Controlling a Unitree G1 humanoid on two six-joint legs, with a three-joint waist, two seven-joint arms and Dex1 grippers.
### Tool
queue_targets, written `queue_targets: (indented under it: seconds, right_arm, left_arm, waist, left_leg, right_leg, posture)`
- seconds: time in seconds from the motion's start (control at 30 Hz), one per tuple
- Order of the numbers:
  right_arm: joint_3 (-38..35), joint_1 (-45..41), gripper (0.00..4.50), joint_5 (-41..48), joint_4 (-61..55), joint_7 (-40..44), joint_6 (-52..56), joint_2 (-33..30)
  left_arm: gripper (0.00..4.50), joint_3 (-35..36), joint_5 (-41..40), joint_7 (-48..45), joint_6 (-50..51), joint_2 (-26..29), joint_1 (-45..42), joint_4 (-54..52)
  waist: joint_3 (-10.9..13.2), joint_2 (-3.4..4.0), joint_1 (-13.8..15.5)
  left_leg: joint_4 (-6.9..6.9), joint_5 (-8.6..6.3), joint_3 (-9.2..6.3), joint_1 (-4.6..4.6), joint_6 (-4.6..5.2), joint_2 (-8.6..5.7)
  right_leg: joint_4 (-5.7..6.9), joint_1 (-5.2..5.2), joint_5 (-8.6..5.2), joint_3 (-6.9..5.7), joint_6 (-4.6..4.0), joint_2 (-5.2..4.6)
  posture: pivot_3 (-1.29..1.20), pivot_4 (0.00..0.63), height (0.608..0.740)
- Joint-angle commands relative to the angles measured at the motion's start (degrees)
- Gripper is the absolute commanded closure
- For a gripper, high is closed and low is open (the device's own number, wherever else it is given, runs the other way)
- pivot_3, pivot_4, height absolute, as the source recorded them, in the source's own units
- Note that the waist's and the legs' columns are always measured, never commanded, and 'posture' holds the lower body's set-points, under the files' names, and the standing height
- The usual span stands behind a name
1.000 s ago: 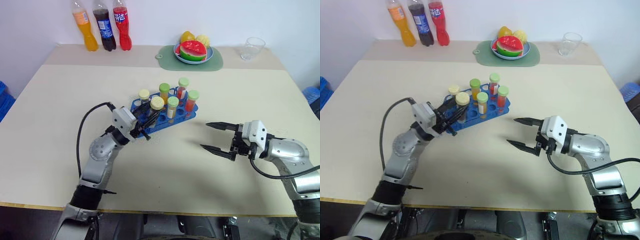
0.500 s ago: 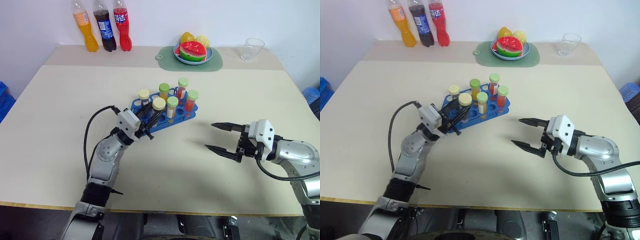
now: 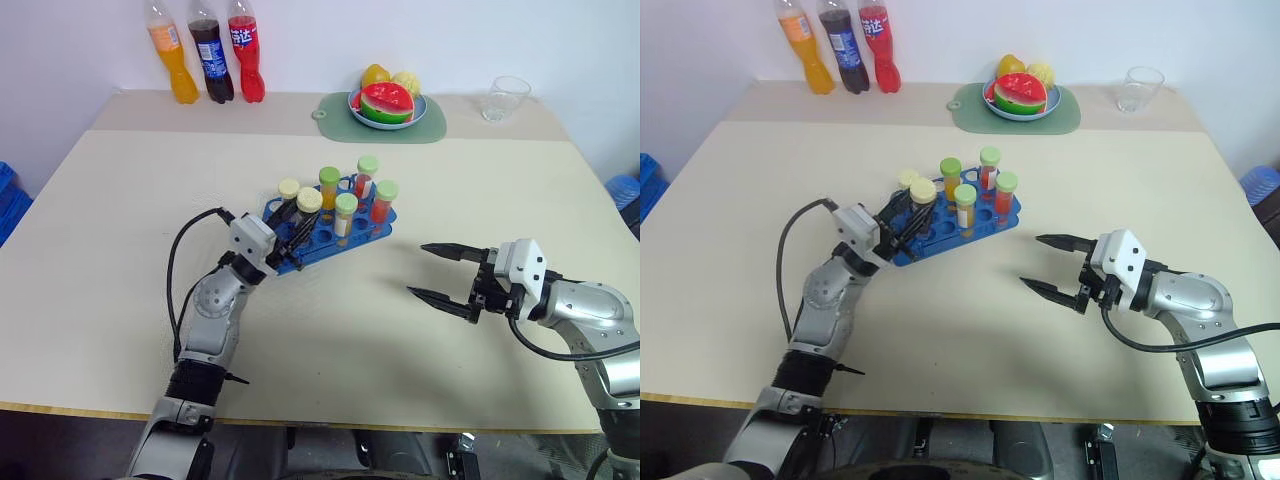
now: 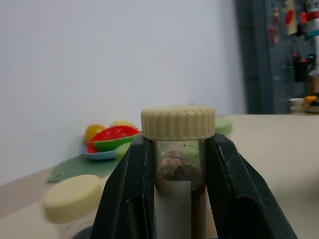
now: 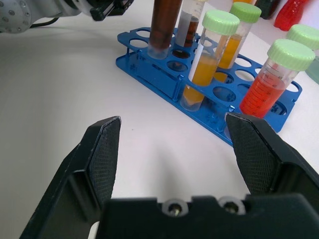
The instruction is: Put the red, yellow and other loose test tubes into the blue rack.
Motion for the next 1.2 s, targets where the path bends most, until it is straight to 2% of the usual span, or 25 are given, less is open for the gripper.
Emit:
queue_targets:
  seconds: [0.03,0.23,0.47,0.5,0.63,0.83,1.0,1.2]
  right_arm:
    - [-1.3,0.5,0.80,0.4,-2.2,-0.9,-0.7,0.3]
    - [-1.2,1.6,0.80,0.2,-2.4,-1.8,-1.3,0.7]
    - [-0.6,1.5,0.80,-0.3,-1.1,-2.2,-2.3,1.6]
    - [-0.5,1.4,0.80,-0.3,-0.9,-2.5,-2.3,1.9]
    - [-0.5,0.8,0.80,-0.4,-0.8,-5.3,-0.9,3.8]
    - [-3.4,4.4,0.80,-4.9,2.0,-13.1,-3.6,7.3]
    - [-9.3,10.1,0.80,-0.9,-1.4,-15.0,-0.7,7.3]
    - [-12.8,11.9,0.80,1.8,-3.6,-18.0,3.0,8.2]
  left_arm:
    - [3.66,-0.2,0.1,-0.9,-0.1,-0.4,-0.8,1.7]
    - [3.66,0.5,-3.5,-4.0,2.8,-0.9,-1.3,3.0]
    - [0.28,2.2,-5.5,-3.2,6.6,-1.2,-0.7,-0.3]
    - [0.09,2.1,-5.7,-3.7,7.5,-0.5,0.1,-2.0]
    - [0.09,2.8,-4.5,-2.8,10.8,2.7,3.3,-8.3]
    - [0.09,10.7,-7.5,-0.4,15.5,9.0,12.3,-15.7]
    - [0.09,17.8,-14.5,-5.4,21.6,17.8,20.2,-21.5]
    - [0.09,21.3,-19.6,-7.6,29.1,22.7,23.3,-25.9]
  waist:
    - [0.0,-0.01,0.0]
    - [0.0,-0.01,0.1]
    - [0.0,-0.01,0.0]
    - [0.0,-0.01,-0.1]
    - [0.0,-0.01,-0.2]
    - [0.0,0.01,-0.1]
    - [0.0,0.02,-0.1]
    - [0.0,0.03,-0.1]
  left_leg:
    - [0.00,0.00,0.00,0.00,0.00,0.00]
    - [0.01,0.00,-0.02,-0.04,0.00,0.00]
    - [0.00,0.00,-0.03,-0.03,0.00,0.00]
    - [0.00,0.00,-0.03,-0.03,0.01,0.01]
    - [-0.02,-0.01,-0.03,-0.01,0.01,0.05]
    - [-0.05,-0.01,-0.10,0.00,0.01,0.11]
    - [-0.10,-0.02,-0.09,-0.03,0.02,0.16]
    - [-0.02,-0.02,-0.05,0.01,0.03,0.21]
  right_leg:
    - [0.00,-0.01,0.00,0.00,0.00,0.01]
    - [-0.01,-0.01,0.00,-0.02,0.00,-0.02]
    - [-0.01,-0.02,0.00,-0.02,0.00,0.00]
    - [0.00,-0.02,0.00,-0.02,0.00,0.00]
    - [0.03,-0.04,0.00,-0.01,0.00,0.02]
    - [0.03,-0.05,-0.01,-0.01,-0.01,0.00]
    - [0.02,-0.09,-0.01,0.01,-0.02,-0.04]
    - [0.01,0.00,-0.12,0.02,-0.21,-0.05]
  posture:
    - [0.00,0.150,0.740]
    - [0.00,0.150,0.740]
    - [0.00,0.150,0.740]
    - [0.00,0.150,0.740]
    - [0.00,0.150,0.740]
    - [0.00,0.150,0.740]
    - [0.00,0.150,0.740]
    - [0.00,0.150,0.740]
